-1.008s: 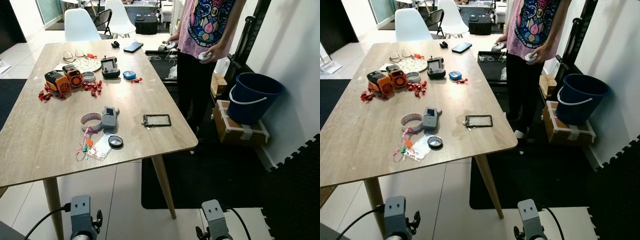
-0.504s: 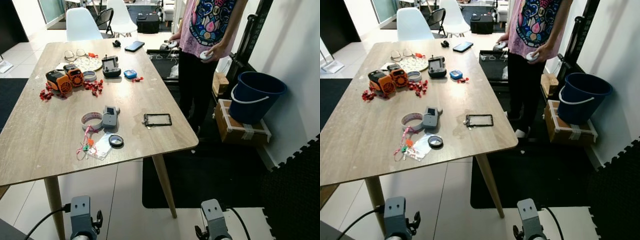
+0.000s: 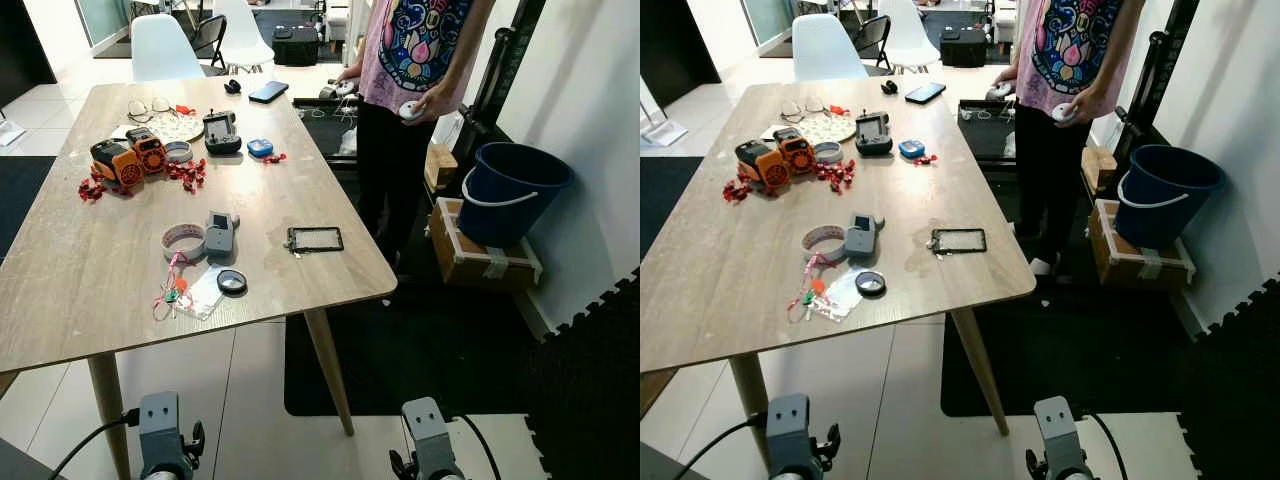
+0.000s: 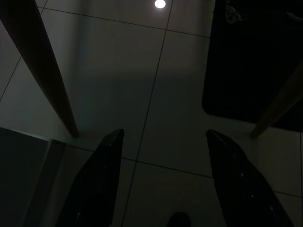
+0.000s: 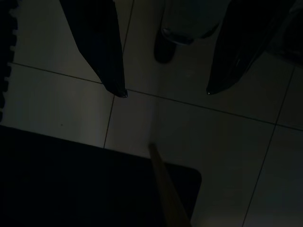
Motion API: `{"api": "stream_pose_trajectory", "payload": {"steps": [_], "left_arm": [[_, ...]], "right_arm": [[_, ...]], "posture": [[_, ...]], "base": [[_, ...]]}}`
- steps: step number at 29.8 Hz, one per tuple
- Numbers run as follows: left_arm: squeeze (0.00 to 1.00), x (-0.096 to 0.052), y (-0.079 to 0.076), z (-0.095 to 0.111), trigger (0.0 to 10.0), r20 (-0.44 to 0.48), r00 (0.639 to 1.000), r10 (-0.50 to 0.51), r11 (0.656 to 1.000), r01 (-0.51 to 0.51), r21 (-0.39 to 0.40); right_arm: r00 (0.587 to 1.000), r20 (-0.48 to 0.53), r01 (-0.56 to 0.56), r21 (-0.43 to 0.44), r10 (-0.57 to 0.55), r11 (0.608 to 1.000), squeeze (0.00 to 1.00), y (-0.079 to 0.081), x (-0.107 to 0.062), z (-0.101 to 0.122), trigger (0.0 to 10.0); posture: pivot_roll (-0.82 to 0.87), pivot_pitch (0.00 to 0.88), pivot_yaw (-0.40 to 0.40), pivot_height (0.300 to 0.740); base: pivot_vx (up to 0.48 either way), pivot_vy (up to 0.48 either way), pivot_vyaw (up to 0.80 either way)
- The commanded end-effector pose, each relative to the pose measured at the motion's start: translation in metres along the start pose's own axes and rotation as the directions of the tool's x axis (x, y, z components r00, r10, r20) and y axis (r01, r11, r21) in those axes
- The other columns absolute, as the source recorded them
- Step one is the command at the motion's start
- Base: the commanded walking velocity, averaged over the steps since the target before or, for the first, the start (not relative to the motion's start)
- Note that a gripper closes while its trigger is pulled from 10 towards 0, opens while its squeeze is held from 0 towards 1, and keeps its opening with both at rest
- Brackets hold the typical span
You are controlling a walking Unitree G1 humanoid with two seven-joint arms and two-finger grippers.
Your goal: Hang keys on a hook
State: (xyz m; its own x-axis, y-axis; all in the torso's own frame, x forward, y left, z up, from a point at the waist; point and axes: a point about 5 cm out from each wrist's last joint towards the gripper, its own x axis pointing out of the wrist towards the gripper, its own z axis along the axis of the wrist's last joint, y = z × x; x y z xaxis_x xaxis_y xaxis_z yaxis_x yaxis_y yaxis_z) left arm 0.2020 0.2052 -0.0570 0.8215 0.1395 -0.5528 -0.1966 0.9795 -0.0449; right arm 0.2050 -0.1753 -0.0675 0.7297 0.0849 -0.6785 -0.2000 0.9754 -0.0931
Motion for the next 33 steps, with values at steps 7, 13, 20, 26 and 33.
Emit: {"api": "stream_pose_trajectory", "payload": {"steps": [7, 13, 20, 26, 33], "left_arm": [[0.0, -0.0019, 0.0005, -0.0052, 10.0, -0.024, 1.0, 0.008, 1.0, -0.008, -0.005], [0.0, -0.002, 0.0011, -0.0046, 10.0, -0.018, 1.0, 0.008, 1.0, -0.008, 0.001], [0.0, -0.0021, 0.0012, -0.0043, 10.0, -0.012, 1.0, 0.007, 1.0, -0.007, -0.003], [0.0, -0.0021, 0.0013, -0.0036, 10.0, -0.008, 1.0, 0.004, 1.0, -0.004, 0.015], [0.0, -0.0022, -0.0003, -0.0042, 10.0, -0.013, 1.0, -0.007, 0.999, 0.007, 0.044]], "right_arm": [[1.0, 0.0, -0.002, 0.011, 0.002, 1.0, 0.0, 0.0024, -0.0005, -0.0016, 10.0], [1.0, -0.002, -0.002, 0.012, 0.002, 1.0, 0.0, 0.0027, -0.0006, -0.002, 10.0], [1.0, -0.003, -0.002, 0.012, 0.002, 1.0, 0.0, 0.0029, -0.0007, -0.0023, 10.0], [1.0, -0.004, -0.001, 0.011, 0.001, 1.0, 0.0, 0.0025, -0.0007, -0.0024, 10.0], [1.0, -0.005, -0.001, 0.009, 0.001, 1.0, 0.0, 0.002, -0.0007, -0.0024, 10.0]], "posture": [[0.05, 0.08, -0.015, 0.74], [0.05, 0.079, -0.015, 0.74], [0.05, 0.08, -0.015, 0.74], [0.05, 0.08, -0.015, 0.74], [0.05, 0.076, -0.014, 0.74]], "base": [[0.0, 0.137, 0.0], [0.0, 0.0, 0.0], [0.0, 0.0, 0.0], [0.0, 0.0, 0.0], [0.0, -0.274, 0.0]]}}
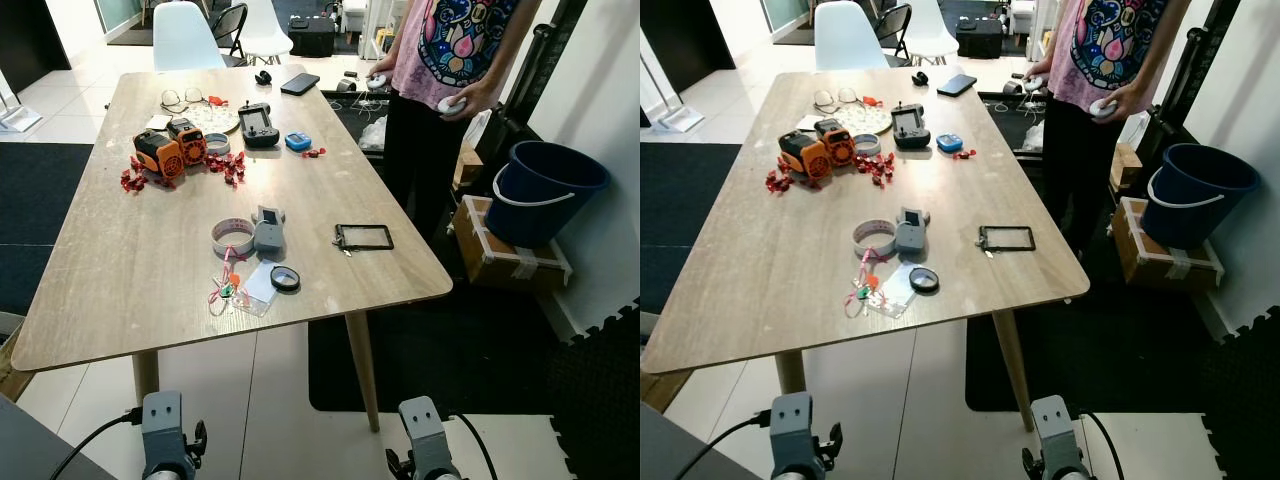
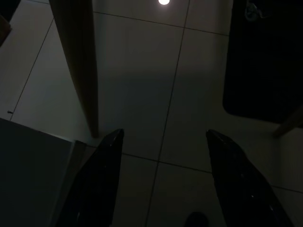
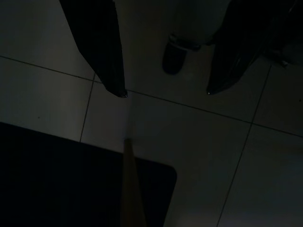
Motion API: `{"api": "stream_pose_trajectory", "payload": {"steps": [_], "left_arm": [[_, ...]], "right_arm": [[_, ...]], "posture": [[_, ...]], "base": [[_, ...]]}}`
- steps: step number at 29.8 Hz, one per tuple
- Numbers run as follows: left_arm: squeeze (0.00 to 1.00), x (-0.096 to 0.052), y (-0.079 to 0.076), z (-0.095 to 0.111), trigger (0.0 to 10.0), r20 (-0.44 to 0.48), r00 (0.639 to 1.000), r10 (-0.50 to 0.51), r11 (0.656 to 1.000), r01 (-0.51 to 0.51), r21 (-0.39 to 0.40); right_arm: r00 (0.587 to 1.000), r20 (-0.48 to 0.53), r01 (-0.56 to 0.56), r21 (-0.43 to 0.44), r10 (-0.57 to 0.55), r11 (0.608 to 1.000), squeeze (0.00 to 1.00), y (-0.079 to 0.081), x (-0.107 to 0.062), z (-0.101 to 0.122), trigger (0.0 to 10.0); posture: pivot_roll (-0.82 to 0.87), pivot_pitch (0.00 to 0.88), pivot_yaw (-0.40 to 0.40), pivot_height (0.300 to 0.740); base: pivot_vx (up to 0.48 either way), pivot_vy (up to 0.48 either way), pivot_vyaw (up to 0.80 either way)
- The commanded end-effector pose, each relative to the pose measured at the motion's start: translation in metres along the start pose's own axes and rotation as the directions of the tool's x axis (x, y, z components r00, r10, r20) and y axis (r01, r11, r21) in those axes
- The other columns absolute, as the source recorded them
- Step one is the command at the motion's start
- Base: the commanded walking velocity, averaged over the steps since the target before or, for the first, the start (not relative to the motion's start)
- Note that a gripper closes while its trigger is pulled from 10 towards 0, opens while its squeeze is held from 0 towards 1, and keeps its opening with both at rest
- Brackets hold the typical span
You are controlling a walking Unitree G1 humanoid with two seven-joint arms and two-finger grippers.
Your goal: Hang keys on a hook
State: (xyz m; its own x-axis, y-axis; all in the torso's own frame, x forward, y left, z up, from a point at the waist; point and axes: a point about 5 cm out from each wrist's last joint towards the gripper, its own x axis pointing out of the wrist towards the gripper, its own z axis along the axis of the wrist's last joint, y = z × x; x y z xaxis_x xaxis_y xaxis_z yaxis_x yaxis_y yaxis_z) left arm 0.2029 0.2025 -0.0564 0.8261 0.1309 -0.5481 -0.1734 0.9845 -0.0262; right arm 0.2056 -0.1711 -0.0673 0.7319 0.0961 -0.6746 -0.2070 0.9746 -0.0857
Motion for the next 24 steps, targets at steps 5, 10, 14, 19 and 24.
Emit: {"api": "stream_pose_trajectory", "payload": {"steps": [5, 10, 14, 19, 24], "left_arm": [[0.0, -0.0024, 0.0019, -0.0056, 10.0, -0.021, 1.0, 0.005, 1.0, -0.005, 0.002], [0.0, -0.0026, 0.002, -0.0067, 10.0, -0.029, 1.0, 0.005, 1.0, -0.005, -0.006], [0.0, -0.0026, 0.0019, -0.0066, 10.0, -0.028, 1.0, 0.0, 1.0, 0.0, 0.002], [0.0, -0.0021, 0.002, -0.0056, 10.0, -0.027, 1.0, -0.001, 1.0, 0.001, 0.007], [0.0, -0.0018, 0.0025, -0.005, 10.0, -0.028, 1.0, -0.005, 1.0, 0.006, 0.026]], "right_arm": [[1.0, -0.014, 0.01, 0.008, -0.01, 1.0, 0.0, -0.0024, -0.0017, -0.0045, 10.0], [1.0, -0.019, 0.01, 0.007, -0.01, 1.0, 0.0, -0.0028, -0.0023, -0.0061, 10.0], [1.0, -0.02, 0.01, 0.007, -0.009, 1.0, 0.0, -0.0027, -0.0024, -0.0064, 10.0], [1.0, -0.019, 0.008, 0.008, -0.008, 1.0, 0.0, -0.0018, -0.0019, -0.0055, 10.0], [1.0, -0.018, 0.007, 0.01, -0.007, 1.0, 0.0, -0.0006, -0.0017, -0.0054, 10.0]], "posture": [[0.05, 0.075, -0.015, 0.74], [0.05, 0.074, -0.015, 0.74], [0.05, 0.073, -0.015, 0.74], [0.05, 0.07, -0.014, 0.74], [0.05, 0.077, -0.012, 0.74]], "base": [[0.0, -0.373, 0.0], [0.0, 0.0, 0.0], [0.0, 0.0, 0.0], [0.0, 0.0, 0.0], [0.0, 0.0, 0.0]]}}
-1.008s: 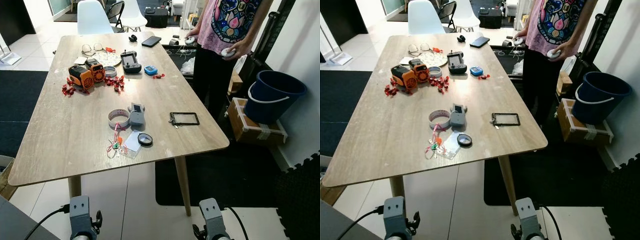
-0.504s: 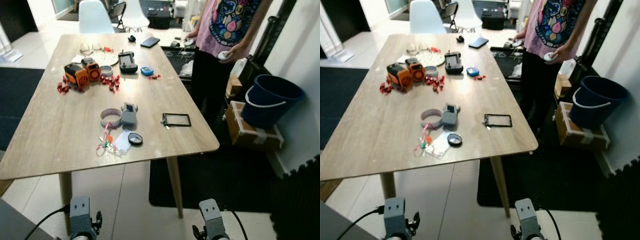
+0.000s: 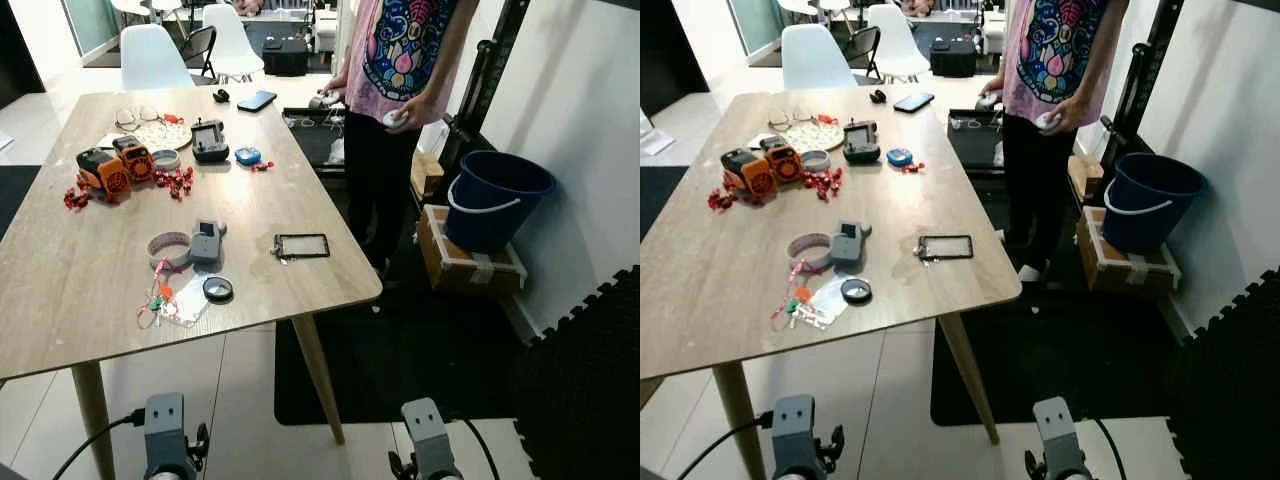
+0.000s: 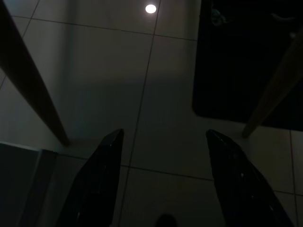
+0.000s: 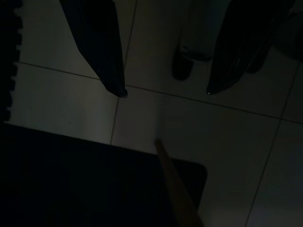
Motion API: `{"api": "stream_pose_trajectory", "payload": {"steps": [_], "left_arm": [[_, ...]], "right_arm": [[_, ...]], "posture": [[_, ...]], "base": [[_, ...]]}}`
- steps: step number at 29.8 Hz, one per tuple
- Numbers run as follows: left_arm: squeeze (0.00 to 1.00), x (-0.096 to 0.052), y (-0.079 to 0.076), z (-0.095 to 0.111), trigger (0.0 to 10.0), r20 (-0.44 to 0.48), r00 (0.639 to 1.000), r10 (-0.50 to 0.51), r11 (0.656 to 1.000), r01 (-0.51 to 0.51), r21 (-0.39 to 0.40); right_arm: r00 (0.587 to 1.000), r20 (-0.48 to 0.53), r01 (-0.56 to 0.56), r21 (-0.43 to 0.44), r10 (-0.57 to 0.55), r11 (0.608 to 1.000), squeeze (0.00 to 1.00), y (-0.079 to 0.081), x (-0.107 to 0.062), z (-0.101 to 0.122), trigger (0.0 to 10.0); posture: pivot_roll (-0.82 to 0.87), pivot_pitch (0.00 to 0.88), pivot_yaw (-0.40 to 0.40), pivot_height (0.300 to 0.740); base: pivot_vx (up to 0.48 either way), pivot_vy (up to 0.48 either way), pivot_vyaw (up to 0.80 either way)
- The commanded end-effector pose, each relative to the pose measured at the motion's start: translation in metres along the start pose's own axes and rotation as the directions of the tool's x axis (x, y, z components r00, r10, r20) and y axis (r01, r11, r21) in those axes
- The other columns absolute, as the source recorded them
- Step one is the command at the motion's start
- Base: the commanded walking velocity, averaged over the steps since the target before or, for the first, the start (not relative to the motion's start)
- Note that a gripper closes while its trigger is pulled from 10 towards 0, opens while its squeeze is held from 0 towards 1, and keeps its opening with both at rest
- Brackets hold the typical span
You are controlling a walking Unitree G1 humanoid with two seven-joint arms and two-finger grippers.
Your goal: Hang keys on a hook
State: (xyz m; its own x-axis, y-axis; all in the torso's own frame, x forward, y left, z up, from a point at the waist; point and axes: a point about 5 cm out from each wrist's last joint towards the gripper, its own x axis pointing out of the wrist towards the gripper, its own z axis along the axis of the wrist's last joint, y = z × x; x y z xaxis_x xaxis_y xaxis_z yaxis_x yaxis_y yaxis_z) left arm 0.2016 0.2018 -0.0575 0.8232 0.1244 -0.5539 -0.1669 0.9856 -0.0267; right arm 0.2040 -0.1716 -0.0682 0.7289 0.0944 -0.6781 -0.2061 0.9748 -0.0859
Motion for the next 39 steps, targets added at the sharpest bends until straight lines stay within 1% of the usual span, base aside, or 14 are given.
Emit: {"api": "stream_pose_trajectory", "payload": {"steps": [1, 3, 8, 10, 12, 24, 27, 29, 30, 32, 39], "left_arm": [[0.0, -0.0012, 0.0031, -0.0032, 10.0, -0.02, 1.0, 0.001, 1.0, 0.0, 0.024], [0.0, -0.0012, 0.0032, -0.0031, 10.0, -0.02, 1.0, 0.001, 1.0, 0.0, 0.025], [0.0, -0.0019, 0.0032, -0.0041, 10.0, -0.019, 1.0, 0.007, 1.0, -0.006, 0.027], [0.0, -0.0022, 0.0044, -0.0059, 10.0, -0.031, 0.999, 0.028, 1.0, -0.027, 0.01], [0.0, -0.0022, 0.0041, -0.0063, 10.0, -0.034, 0.999, 0.024, 1.0, -0.024, 0.006], [0.0, -0.0007, 0.0004, -0.0043, 10.0, -0.032, 0.999, 0.006, 1.0, -0.005, 0.021], [0.0, -0.0007, 0.0006, -0.0053, 10.0, -0.042, 0.999, 0.012, 0.999, -0.01, 0.042], [0.0, -0.0007, 0.0004, -0.0054, 10.0, -0.043, 0.999, 0.011, 0.999, -0.01, 0.036], [0.0, -0.0009, 0.0003, -0.0056, 10.0, -0.041, 0.999, 0.011, 1.0, -0.011, 0.015], [0.0, -0.0011, 0.0005, -0.0056, 10.0, -0.039, 0.999, 0.012, 1.0, -0.012, 0.001], [0.0, -0.001, 0.001, -0.0054, 10.0, -0.039, 0.999, 0.015, 1.0, -0.016, -0.005]], "right_arm": [[1.0, -0.014, 0.006, 0.01, -0.006, 1.0, 0.0, -0.0004, -0.0011, -0.0038, 10.0], [1.0, -0.014, 0.006, 0.01, -0.006, 1.0, 0.0, -0.0004, -0.0012, -0.004, 10.0], [1.0, -0.02, 0.006, 0.008, -0.006, 1.0, 0.0, -0.0013, -0.0017, -0.0054, 10.0], [1.0, -0.021, 0.008, 0.008, -0.008, 1.0, 0.0, -0.0018, -0.0017, -0.0052, 10.0], [1.0, -0.02, 0.009, 0.009, -0.009, 1.0, 0.0, -0.0021, -0.0015, -0.0048, 10.0], [1.0, -0.021, 0.007, 0.01, -0.007, 1.0, 0.0, -0.0019, -0.0012, -0.0043, 10.0], [1.0, -0.022, 0.007, 0.01, -0.007, 1.0, 0.0, -0.0019, -0.0012, -0.0045, 10.0], [1.0, -0.022, 0.007, 0.01, -0.007, 1.0, 0.0, -0.002, -0.0012, -0.0044, 10.0], [1.0, -0.022, 0.008, 0.01, -0.007, 1.0, 0.0, -0.0023, -0.0012, -0.0042, 10.0], [1.0, -0.022, 0.008, 0.009, -0.008, 1.0, 0.0, -0.0024, -0.0011, -0.0042, 10.0], [1.0, -0.021, 0.007, 0.008, -0.006, 1.0, 0.0, -0.0021, -0.0011, -0.004, 10.0]], "posture": [[0.05, 0.079, -0.014, 0.74], [0.05, 0.079, -0.014, 0.74], [0.05, 0.079, -0.017, 0.74], [0.05, 0.078, -0.016, 0.74], [0.05, 0.079, -0.016, 0.74], [0.05, 0.079, -0.016, 0.74], [0.05, 0.079, -0.017, 0.74], [0.05, 0.079, -0.016, 0.74], [0.05, 0.078, -0.017, 0.74], [0.05, 0.079, -0.018, 0.74], [0.05, 0.081, -0.019, 0.74]], "base": [[0.0, 0.0, 0.0], [0.0, 0.0, 0.0], [0.0, -0.415, 0.0], [0.0, 0.0, 0.0], [0.0, 0.0, 0.0], [0.0, 0.0, 0.0], [0.0, 0.0, 0.0], [0.0, 0.0, 0.0], [0.0, 0.0, 0.0], [0.0, 0.0, 0.0], [0.0, 0.0, 0.0]]}}
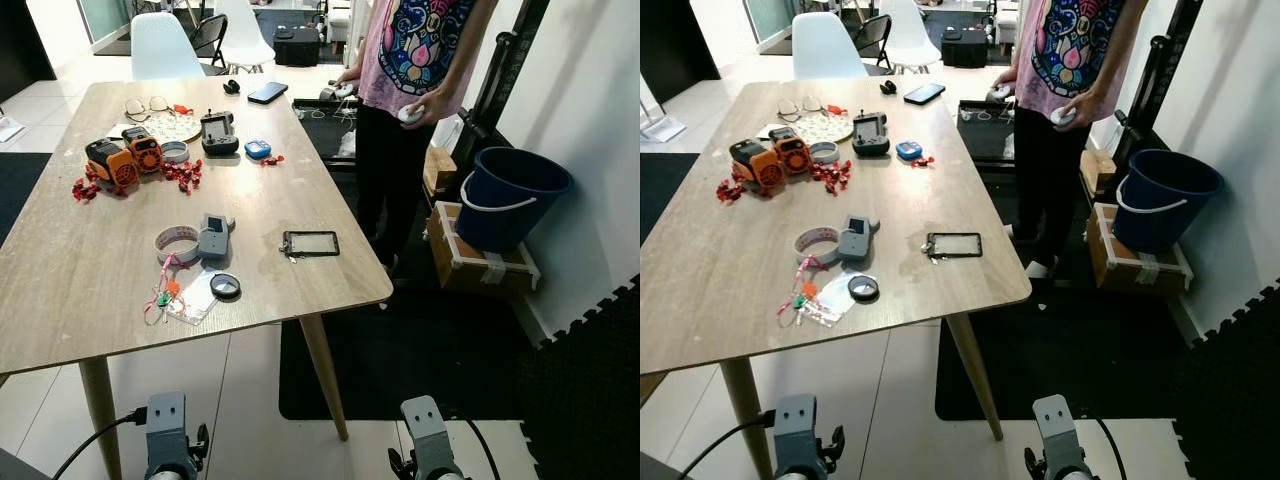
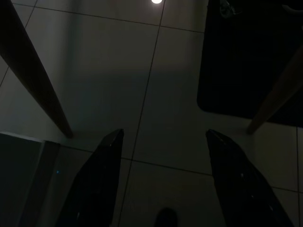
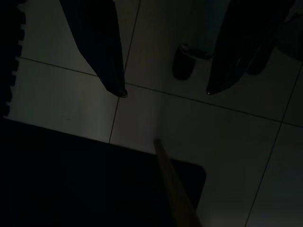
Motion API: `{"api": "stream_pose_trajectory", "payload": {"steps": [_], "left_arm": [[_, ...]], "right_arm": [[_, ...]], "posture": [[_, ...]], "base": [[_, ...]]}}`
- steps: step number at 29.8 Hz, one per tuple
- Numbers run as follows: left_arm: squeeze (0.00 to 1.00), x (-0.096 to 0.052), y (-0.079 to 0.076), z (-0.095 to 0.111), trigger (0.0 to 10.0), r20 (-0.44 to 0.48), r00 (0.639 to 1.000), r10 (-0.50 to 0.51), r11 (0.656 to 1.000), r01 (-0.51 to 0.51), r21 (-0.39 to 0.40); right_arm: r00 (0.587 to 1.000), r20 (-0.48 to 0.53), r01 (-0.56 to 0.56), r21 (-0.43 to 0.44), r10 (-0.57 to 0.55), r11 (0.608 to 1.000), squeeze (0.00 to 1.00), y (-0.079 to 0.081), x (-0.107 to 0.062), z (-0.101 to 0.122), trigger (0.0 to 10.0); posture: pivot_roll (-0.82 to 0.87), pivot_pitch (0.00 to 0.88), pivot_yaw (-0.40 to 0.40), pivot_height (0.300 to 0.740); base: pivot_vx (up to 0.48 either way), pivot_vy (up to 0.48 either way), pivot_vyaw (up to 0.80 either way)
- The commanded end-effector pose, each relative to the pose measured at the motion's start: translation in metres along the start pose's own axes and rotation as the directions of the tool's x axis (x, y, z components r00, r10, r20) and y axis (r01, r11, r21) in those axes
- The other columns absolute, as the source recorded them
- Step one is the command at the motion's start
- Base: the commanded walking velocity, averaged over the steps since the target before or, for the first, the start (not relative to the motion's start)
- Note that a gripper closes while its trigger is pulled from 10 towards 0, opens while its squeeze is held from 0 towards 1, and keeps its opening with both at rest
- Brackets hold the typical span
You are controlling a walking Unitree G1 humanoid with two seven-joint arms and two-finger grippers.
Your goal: Hang keys on a hook
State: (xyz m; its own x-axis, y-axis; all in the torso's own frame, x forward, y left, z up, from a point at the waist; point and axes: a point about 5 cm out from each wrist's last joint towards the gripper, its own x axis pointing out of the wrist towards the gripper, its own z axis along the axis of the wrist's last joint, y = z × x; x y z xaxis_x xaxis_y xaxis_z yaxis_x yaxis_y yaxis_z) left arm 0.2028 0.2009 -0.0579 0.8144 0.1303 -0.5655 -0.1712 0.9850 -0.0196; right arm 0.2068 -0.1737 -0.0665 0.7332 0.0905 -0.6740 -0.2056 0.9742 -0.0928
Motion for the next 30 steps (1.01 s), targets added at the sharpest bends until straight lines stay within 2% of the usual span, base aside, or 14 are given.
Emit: {"api": "stream_pose_trajectory", "payload": {"steps": [1, 4, 30], "left_arm": [[0.0, -0.002, 0.0022, -0.0056, 10.0, -0.025, 1.0, 0.009, 1.0, -0.009, -0.011], [0.0, -0.0021, 0.0025, -0.0054, 10.0, -0.023, 1.0, 0.009, 1.0, -0.009, -0.015], [0.0, -0.0024, 0.0056, -0.0044, 10.0, -0.013, 1.0, 0.013, 1.0, -0.014, -0.019]], "right_arm": [[1.0, -0.026, 0.001, 0.013, -0.001, 1.0, 0.0, 0.0007, -0.0018, -0.0065, 10.0], [1.0, -0.027, 0.0, 0.014, 0.0, 1.0, 0.0, 0.0011, -0.0017, -0.0066, 10.0], [1.0, -0.03, -0.001, 0.014, 0.001, 1.0, 0.0, 0.0025, -0.0019, -0.0077, 10.0]], "posture": [[0.05, 0.081, -0.02, 0.74], [0.05, 0.081, -0.018, 0.74], [0.06, 0.077, -0.018, 0.74]], "base": [[0.0, 0.0, 0.0], [-0.097, 0.0, 0.0], [-0.328, 0.0, 0.0]]}}
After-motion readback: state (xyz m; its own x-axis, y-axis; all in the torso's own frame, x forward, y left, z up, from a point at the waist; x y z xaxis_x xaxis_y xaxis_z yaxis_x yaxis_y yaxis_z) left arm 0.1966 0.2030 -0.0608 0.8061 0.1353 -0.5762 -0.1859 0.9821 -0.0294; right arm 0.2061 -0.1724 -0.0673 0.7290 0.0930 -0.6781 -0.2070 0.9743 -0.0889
